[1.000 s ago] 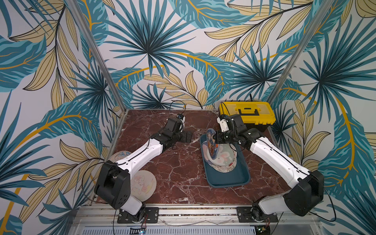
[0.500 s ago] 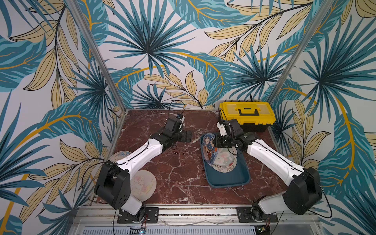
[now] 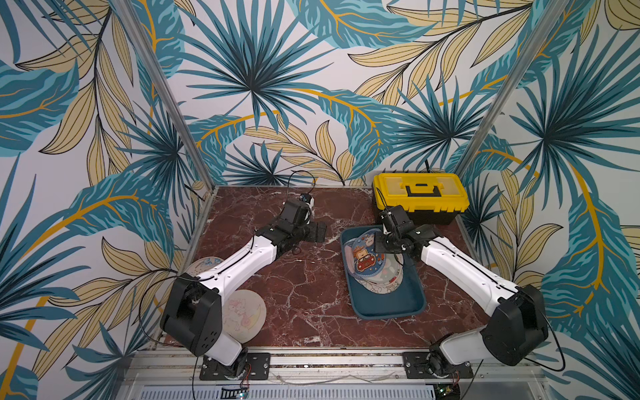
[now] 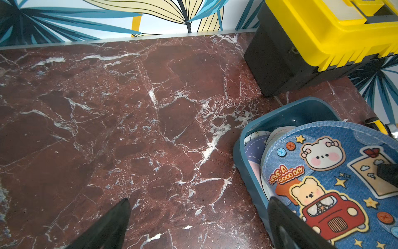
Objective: Put the coasters into the storage box
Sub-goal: Place the coaster in the storage box.
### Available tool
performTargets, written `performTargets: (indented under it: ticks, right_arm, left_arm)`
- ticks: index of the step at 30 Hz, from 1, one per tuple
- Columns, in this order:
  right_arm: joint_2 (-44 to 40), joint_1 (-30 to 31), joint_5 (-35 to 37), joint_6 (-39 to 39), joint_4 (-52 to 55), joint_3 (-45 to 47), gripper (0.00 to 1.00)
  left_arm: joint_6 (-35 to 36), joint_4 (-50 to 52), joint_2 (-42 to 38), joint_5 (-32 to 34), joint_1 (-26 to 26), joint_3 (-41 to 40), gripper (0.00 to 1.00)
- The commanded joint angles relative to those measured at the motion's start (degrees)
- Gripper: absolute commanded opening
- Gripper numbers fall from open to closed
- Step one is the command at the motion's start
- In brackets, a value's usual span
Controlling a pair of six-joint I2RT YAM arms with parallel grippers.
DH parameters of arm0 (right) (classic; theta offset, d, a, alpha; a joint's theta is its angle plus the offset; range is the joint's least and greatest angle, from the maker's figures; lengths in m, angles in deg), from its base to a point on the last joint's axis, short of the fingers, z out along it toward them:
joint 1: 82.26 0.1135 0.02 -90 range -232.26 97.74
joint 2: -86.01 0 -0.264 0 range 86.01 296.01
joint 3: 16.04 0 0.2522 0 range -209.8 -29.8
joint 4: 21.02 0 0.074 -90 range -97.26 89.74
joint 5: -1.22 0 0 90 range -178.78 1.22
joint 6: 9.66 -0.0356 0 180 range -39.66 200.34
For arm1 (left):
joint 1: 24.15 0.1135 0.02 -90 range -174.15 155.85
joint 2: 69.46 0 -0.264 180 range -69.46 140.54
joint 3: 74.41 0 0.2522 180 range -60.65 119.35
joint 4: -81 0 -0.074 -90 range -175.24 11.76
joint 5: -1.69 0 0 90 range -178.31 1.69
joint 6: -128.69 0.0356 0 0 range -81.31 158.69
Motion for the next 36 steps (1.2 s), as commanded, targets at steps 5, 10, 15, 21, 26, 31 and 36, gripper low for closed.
performTargets:
  ticks: [5, 10, 15, 21, 26, 31, 36]
  right_arm:
    - [4.42, -0.25, 2.34, 0.65, 2.04, 1.72, 0.0]
    - [8.16, -0.44, 0.54, 0.15, 0.31, 1.59, 0.0]
    - [11.57, -0.44, 0.86, -0.16, 0.6, 0.75, 0.05]
    - [13.02, -0.49, 3.13, 0.0, 1.88, 0.28, 0.33]
    - [12.25, -0.48, 5.29, 0.1, 3.01, 0.18, 0.57]
    - [11.09, -0.5, 7.08, 0.13, 3.96, 0.05, 0.76]
    - [10.41, -0.47, 8.22, -0.22, 4.84, -0.12, 0.85]
  left_arm:
    - [0.34, -1.13, -0.3, 0.14, 0.34, -1.47, 0.99]
    - [0.53, -1.12, -0.09, 0.03, 0.34, -1.41, 0.99]
    - [0.54, -0.95, -0.07, 0.51, 0.36, -1.58, 1.0]
    - [0.54, -0.77, 0.26, 0.84, 0.38, -1.45, 1.0]
    - [0.73, -0.79, 0.59, 0.23, 0.39, -1.23, 0.99]
    - [0.89, -0.81, 0.61, 0.23, 0.44, -1.23, 1.0]
    - [0.89, -0.74, 0.5, 0.41, 0.42, -1.39, 1.0]
